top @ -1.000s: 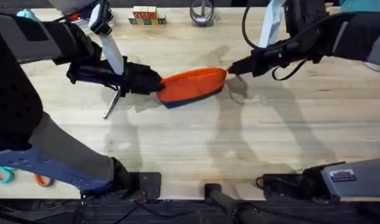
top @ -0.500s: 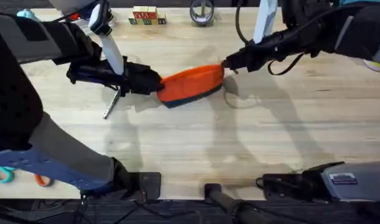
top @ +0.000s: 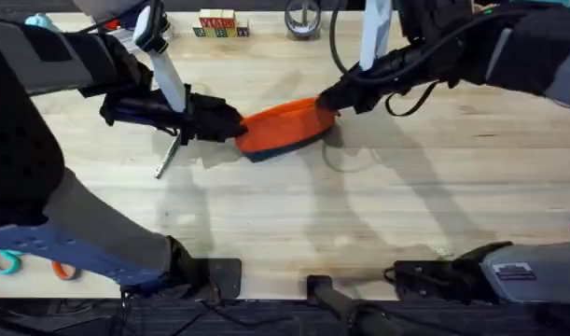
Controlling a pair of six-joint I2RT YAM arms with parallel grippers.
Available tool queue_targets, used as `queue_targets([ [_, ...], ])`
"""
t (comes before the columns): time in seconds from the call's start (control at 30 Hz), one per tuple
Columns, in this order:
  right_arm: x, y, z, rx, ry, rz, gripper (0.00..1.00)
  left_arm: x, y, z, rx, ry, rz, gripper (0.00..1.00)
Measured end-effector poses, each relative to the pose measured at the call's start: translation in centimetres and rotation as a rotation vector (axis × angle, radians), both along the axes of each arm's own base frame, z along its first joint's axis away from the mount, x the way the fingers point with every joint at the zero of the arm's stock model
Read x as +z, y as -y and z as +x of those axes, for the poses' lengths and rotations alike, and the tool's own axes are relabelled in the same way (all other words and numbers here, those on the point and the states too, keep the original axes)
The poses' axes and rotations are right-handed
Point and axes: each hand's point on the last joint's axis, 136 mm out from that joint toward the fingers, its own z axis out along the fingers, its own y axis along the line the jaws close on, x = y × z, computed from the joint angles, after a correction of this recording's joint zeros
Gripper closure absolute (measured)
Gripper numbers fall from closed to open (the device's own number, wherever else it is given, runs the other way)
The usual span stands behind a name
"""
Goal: Unzip the bag, pick up the pens from the table one at a time and place them inside, then zip the bag closed.
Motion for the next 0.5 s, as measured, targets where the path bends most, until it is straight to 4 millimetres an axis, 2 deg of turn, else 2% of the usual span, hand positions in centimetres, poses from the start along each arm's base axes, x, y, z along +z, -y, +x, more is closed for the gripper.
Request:
queue_targets([
  [0.5, 0.1, -3.2, -2.2, 0.098, 0.008, 0.001, 0.971, 0.0, 0.0, 0.0, 0.000, -0.001, 0.000, 0.958],
])
